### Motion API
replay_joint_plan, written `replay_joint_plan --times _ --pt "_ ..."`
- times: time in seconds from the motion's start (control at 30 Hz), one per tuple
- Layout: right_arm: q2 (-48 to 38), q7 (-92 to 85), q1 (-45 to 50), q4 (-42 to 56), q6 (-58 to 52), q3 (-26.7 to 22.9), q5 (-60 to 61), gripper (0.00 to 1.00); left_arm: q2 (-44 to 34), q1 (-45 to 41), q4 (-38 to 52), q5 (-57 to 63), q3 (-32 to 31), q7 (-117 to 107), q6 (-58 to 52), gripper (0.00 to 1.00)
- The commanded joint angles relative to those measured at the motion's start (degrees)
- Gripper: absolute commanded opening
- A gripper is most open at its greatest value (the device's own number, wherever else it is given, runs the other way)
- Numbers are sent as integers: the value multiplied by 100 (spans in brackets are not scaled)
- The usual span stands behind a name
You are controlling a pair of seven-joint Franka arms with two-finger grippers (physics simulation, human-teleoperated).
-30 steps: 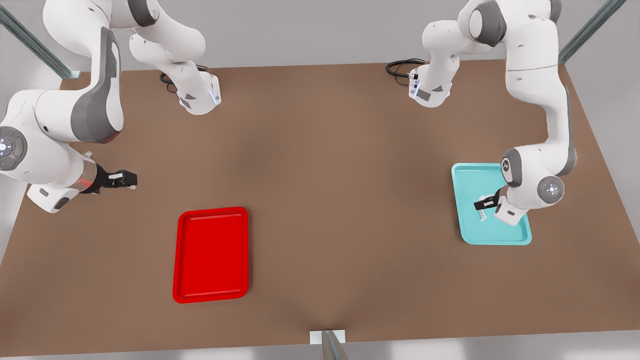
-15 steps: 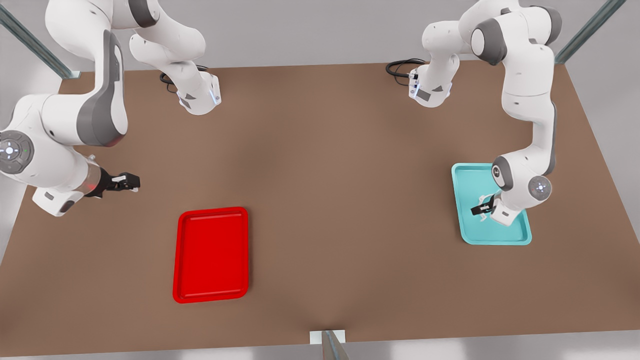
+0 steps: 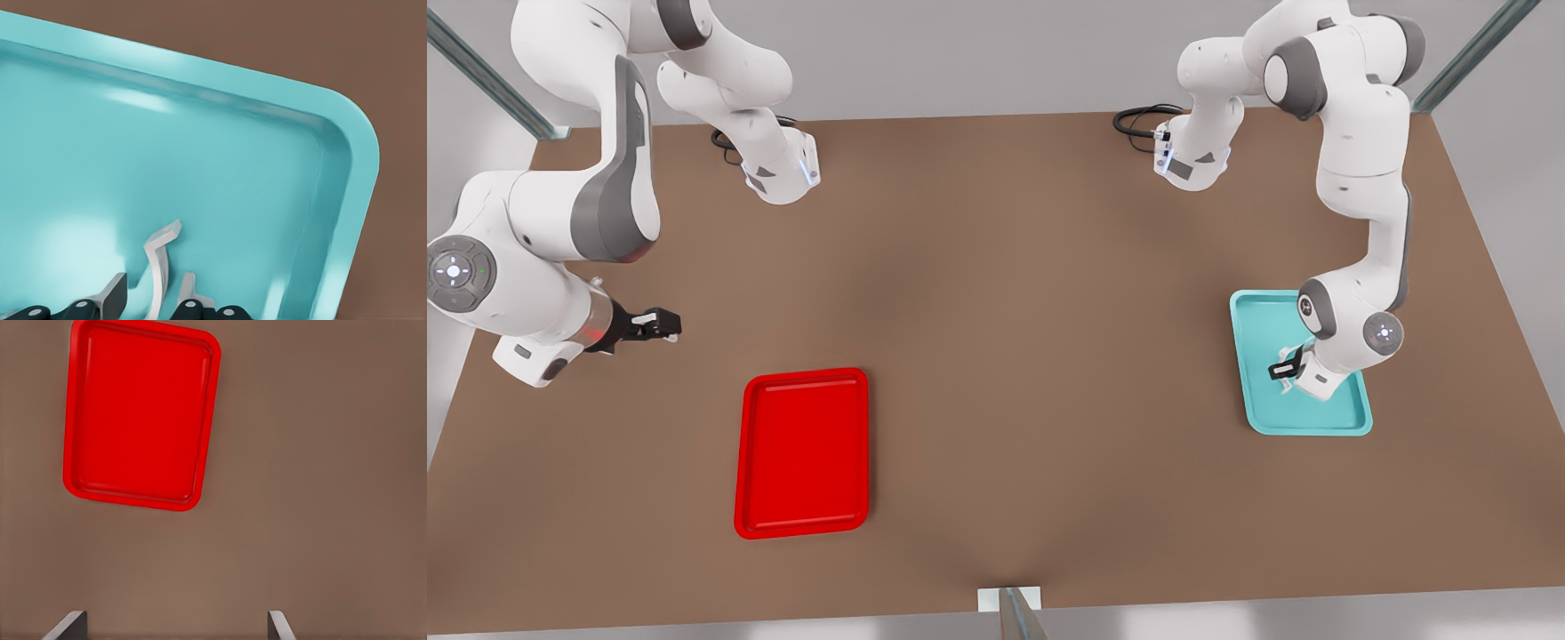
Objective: Take the drainage pipe clamp from the left arm, pass it to the right arm, and place it in the plate on the right side
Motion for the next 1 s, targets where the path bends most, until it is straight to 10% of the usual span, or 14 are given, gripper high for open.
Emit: replay_joint_plan --times 0.0,0.1,0.23,0.7,0.97 --pt "-6 -54 0 -27 -9 0 3 100 31 1 7 -2 8 270 13 52" --pt "-6 -54 0 -27 -9 0 3 100 31 1 7 -2 8 270 13 49" --pt "-6 -54 8 -27 -1 0 3 100 23 1 16 -2 -1 270 -4 23" --pt "-6 -54 35 -27 -9 0 3 100 -593 -245 183 42 -1 235 -531 21" --pt "11 -54 44 -27 -10 0 3 100 48 -2293 3285 59 -89 -4027 -3633 21"
